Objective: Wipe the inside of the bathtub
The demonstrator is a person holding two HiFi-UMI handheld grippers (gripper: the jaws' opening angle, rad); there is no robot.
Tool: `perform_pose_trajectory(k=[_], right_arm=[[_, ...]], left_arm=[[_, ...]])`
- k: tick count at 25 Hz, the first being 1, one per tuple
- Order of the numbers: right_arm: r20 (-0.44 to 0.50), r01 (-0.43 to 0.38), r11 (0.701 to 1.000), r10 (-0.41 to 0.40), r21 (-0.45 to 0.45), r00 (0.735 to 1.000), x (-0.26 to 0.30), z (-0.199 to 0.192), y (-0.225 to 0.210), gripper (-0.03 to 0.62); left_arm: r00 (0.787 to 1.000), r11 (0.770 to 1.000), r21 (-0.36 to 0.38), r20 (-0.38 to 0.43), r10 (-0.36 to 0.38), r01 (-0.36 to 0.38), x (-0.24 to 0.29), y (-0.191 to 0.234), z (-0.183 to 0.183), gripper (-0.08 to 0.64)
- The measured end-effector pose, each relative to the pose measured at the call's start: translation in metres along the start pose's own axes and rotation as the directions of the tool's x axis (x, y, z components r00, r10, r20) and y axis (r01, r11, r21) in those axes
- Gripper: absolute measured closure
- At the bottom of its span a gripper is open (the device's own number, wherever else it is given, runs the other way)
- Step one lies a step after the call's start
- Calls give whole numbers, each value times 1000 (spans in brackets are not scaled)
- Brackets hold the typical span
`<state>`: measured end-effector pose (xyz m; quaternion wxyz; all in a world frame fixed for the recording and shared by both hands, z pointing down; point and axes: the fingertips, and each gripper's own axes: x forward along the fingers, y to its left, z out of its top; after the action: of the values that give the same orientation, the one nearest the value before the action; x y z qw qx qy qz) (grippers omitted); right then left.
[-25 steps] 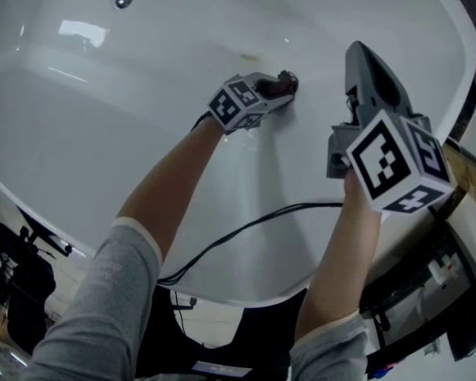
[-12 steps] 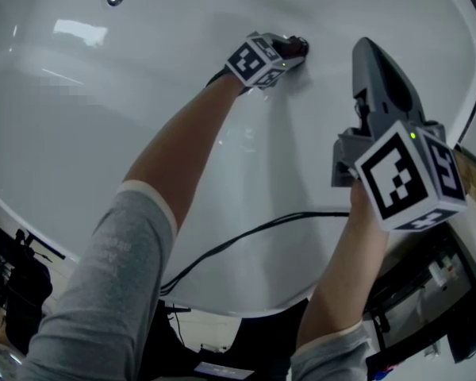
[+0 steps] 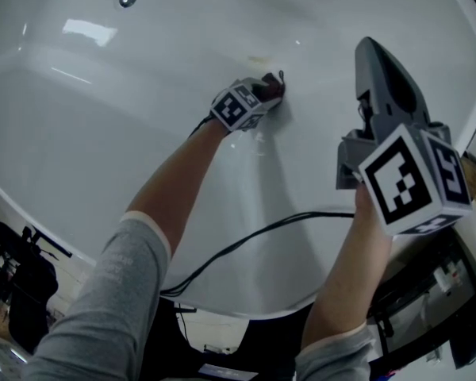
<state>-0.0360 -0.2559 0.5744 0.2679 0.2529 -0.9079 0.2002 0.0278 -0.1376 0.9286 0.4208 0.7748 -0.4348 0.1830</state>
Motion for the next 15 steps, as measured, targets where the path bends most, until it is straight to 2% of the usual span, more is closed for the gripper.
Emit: perform_pose_trajectory(k=[3, 5, 8, 12, 15], right_arm=[[10, 3, 1000, -3, -4, 1000, 0, 2, 0, 586], [8, 8, 1000, -8, -8, 1000, -1, 0, -1, 586], [2, 3, 1000, -3, -9, 1000, -3, -4, -3, 586], [4, 2, 1000, -2, -4, 1000, -2, -5, -7, 586], [0, 4, 1000, -4, -9, 1000, -2, -6, -11, 586]], left_arm=[[997, 998, 33, -39, 61, -60, 6, 12, -7, 468], [996, 995, 59, -37, 81, -79, 12, 19, 5, 469], [995, 992, 72, 15, 98, -99, 21, 31, 39, 471], [990, 992, 71, 101, 96, -103, 32, 48, 104, 469], [992, 995, 56, 101, 73, -79, 37, 50, 125, 471]])
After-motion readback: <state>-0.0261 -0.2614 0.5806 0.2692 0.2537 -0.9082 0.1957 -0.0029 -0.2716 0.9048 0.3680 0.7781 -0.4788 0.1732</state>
